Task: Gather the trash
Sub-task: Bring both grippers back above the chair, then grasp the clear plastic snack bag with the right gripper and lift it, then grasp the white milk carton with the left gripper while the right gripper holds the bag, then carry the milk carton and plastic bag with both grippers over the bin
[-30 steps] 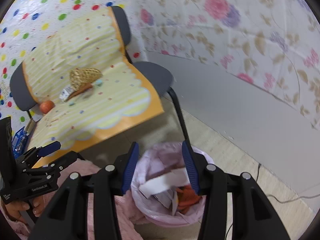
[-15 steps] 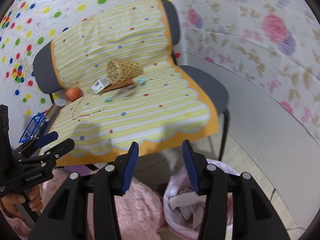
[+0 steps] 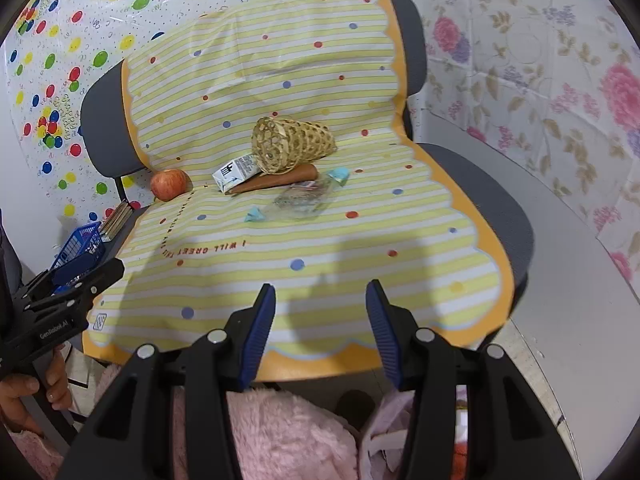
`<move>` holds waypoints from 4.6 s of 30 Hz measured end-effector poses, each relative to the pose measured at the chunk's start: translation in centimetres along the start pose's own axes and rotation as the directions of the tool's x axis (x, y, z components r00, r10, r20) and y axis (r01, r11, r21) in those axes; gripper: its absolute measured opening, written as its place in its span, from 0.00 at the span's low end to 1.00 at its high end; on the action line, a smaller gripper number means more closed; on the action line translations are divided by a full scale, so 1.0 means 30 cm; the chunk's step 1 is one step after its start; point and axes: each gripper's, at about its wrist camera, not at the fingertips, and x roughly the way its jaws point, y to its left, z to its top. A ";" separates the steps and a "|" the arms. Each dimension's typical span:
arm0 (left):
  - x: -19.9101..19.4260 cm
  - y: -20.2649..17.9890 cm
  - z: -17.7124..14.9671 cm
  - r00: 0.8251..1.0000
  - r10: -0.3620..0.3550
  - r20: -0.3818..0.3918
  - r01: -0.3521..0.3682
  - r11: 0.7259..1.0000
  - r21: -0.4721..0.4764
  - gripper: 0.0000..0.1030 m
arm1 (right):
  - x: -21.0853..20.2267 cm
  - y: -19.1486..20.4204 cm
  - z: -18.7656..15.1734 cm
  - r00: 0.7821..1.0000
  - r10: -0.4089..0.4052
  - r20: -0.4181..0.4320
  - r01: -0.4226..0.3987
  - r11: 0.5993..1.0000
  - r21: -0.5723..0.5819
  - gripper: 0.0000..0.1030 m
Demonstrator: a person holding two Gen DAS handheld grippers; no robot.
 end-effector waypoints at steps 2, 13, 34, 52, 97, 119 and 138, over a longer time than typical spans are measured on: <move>0.021 0.014 0.015 1.000 0.013 -0.001 -0.013 1.000 -0.004 0.82 | 0.031 0.005 0.021 1.000 0.004 -0.004 -0.004 1.000 -0.002 0.45; 0.218 0.062 0.091 0.994 0.092 -0.057 -0.092 0.996 0.003 0.82 | 0.270 0.011 0.155 1.000 0.002 -0.015 -0.002 1.000 0.009 0.40; 0.353 0.036 0.161 0.993 0.045 -0.105 -0.049 0.998 -0.032 0.82 | 0.533 -0.122 0.276 0.978 0.197 -0.066 -0.171 0.942 0.288 0.02; 0.553 0.040 0.299 0.992 0.028 -0.122 -0.036 0.998 -0.058 0.86 | 0.207 -0.047 0.303 0.980 -0.074 0.183 0.076 0.997 -0.002 0.01; 0.051 -0.064 0.021 0.999 -0.027 -0.020 0.028 0.999 0.026 0.70 | 0.030 -0.001 0.118 0.993 0.055 0.106 -0.060 0.997 0.047 0.01; -0.141 -0.395 -0.139 0.959 -0.282 0.002 0.277 0.943 0.182 0.70 | -0.272 -0.121 -0.123 0.983 -0.124 0.135 0.114 0.990 0.085 0.01; -0.106 -0.750 -0.277 0.884 -0.449 -0.128 0.464 0.812 0.353 0.70 | -0.437 -0.332 -0.394 0.916 -0.399 0.039 0.386 0.903 0.189 0.02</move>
